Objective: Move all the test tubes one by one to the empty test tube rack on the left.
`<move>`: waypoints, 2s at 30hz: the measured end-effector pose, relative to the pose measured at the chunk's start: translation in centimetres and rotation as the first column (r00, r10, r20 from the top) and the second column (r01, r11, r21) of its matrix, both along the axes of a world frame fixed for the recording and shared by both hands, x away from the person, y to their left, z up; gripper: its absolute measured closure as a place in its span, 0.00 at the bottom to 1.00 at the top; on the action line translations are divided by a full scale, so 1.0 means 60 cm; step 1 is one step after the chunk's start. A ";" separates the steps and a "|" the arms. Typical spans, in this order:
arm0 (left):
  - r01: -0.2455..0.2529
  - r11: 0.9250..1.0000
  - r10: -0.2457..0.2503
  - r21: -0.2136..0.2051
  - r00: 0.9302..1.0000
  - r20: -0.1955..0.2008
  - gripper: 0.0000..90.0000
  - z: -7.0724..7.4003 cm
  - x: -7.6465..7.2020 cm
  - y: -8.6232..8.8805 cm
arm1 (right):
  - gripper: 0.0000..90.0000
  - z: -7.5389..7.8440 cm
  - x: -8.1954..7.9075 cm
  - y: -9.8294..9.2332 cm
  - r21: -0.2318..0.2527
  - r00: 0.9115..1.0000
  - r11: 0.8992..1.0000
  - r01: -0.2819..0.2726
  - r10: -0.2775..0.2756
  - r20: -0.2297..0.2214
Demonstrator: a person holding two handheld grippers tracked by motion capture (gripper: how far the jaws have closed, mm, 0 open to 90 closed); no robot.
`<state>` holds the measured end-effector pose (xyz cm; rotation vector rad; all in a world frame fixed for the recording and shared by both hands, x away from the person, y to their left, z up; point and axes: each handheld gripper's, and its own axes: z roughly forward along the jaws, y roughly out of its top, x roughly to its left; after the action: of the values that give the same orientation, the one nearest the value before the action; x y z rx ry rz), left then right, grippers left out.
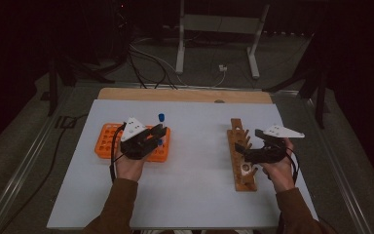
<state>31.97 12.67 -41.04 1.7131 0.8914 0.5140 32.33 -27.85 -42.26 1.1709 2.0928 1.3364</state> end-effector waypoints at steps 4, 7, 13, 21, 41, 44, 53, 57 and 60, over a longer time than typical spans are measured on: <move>-0.021 1.000 0.021 0.000 1.000 0.007 0.87 0.002 0.000 0.015 | 0.00 -0.003 -0.005 -0.009 0.006 1.000 1.000 0.008 -0.008 -0.001; -0.037 0.999 0.037 -0.001 0.999 0.010 0.87 0.003 0.001 0.025 | 0.00 -0.006 -0.007 -0.013 0.009 1.000 1.000 0.009 -0.009 -0.003; -0.063 0.998 0.063 -0.001 0.998 0.021 0.87 0.006 0.000 0.045 | 0.00 -0.010 -0.014 -0.021 0.014 1.000 1.000 0.013 -0.013 -0.003; -0.104 0.995 0.104 0.006 0.994 0.032 0.87 0.009 0.003 0.066 | 0.00 -0.020 -0.020 -0.035 0.028 0.999 0.999 0.039 -0.039 -0.001; -0.197 0.980 0.198 -0.025 0.980 0.036 0.87 -0.011 0.001 0.116 | 0.00 -0.023 -0.022 -0.043 0.040 0.999 0.998 0.050 -0.050 -0.006; -0.204 0.979 0.204 -0.019 0.978 0.030 0.87 -0.018 0.001 0.121 | 0.00 -0.023 -0.022 -0.043 0.041 0.999 0.998 0.051 -0.050 -0.007; -0.212 0.977 0.212 -0.010 0.977 0.012 0.87 -0.039 -0.005 0.131 | 0.00 -0.027 -0.023 -0.045 0.036 0.998 0.998 0.057 -0.057 -0.010; -0.211 0.978 0.211 -0.006 0.978 -0.003 0.87 -0.054 -0.007 0.132 | 0.00 -0.027 -0.024 -0.044 0.033 0.998 0.998 0.055 -0.055 -0.011; -0.211 0.977 0.211 -0.002 0.977 -0.011 0.87 -0.062 -0.008 0.132 | 0.00 -0.026 -0.024 -0.044 0.036 0.998 0.998 0.056 -0.055 -0.007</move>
<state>31.48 20.60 -44.76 1.6278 1.0883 0.6449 30.88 -30.47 -43.83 1.2402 2.0334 1.3516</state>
